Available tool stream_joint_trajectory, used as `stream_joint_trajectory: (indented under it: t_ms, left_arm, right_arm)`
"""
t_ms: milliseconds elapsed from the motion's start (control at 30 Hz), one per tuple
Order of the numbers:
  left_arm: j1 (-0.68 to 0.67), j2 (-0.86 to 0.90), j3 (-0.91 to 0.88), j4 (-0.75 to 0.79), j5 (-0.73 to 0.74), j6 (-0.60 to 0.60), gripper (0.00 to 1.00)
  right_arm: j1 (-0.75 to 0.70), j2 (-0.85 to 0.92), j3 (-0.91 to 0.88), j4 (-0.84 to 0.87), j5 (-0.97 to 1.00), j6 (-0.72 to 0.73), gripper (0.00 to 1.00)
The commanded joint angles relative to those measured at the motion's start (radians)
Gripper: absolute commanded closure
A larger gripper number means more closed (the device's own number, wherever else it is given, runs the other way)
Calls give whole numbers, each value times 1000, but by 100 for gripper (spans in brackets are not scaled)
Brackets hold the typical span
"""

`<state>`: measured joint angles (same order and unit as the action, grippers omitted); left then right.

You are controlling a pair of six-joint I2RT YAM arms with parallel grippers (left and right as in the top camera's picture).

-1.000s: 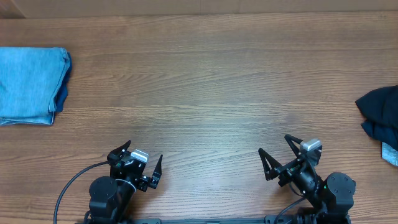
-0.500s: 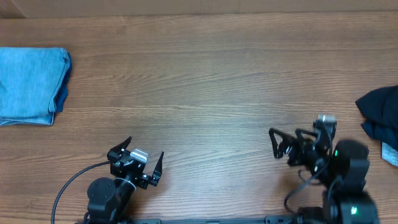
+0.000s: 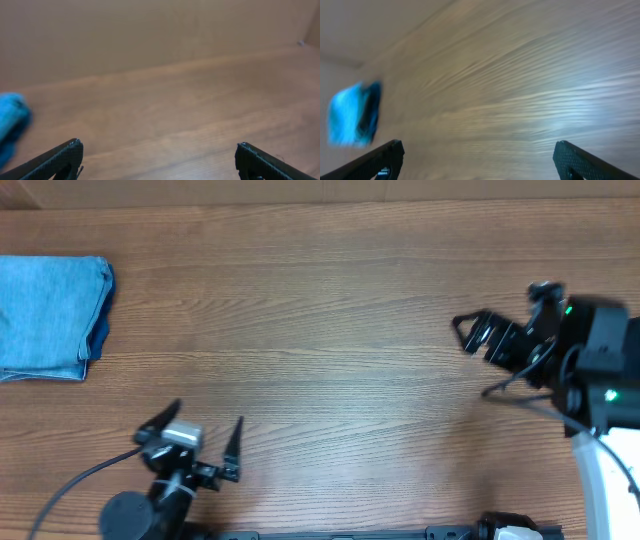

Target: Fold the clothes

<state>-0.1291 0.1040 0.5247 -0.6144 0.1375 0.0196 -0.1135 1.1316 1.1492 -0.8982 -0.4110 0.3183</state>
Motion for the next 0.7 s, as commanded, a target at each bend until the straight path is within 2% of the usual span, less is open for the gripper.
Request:
stream_joint_trajectory:
  t_ms: [0, 167, 400, 500, 667]
  left_arm:
    - [5, 169, 241, -84, -142, -19, 0]
    - [5, 454, 556, -240, -174, 13, 0]
    - [5, 793, 982, -466, -85, 26, 0]
    - [5, 919, 1156, -566, -93, 37, 0]
    - [5, 988, 1194, -592, -97, 63, 0]
  right_arm:
    - [-85, 120, 245, -166, 291, 64, 0]
    - [-244, 222, 381, -241, 358, 84, 0]
    - [-491, 341, 384, -225, 358, 154, 0]
    - [-585, 440, 384, -182, 348, 188, 4]
    - [-617, 509, 384, -65, 347, 172, 5]
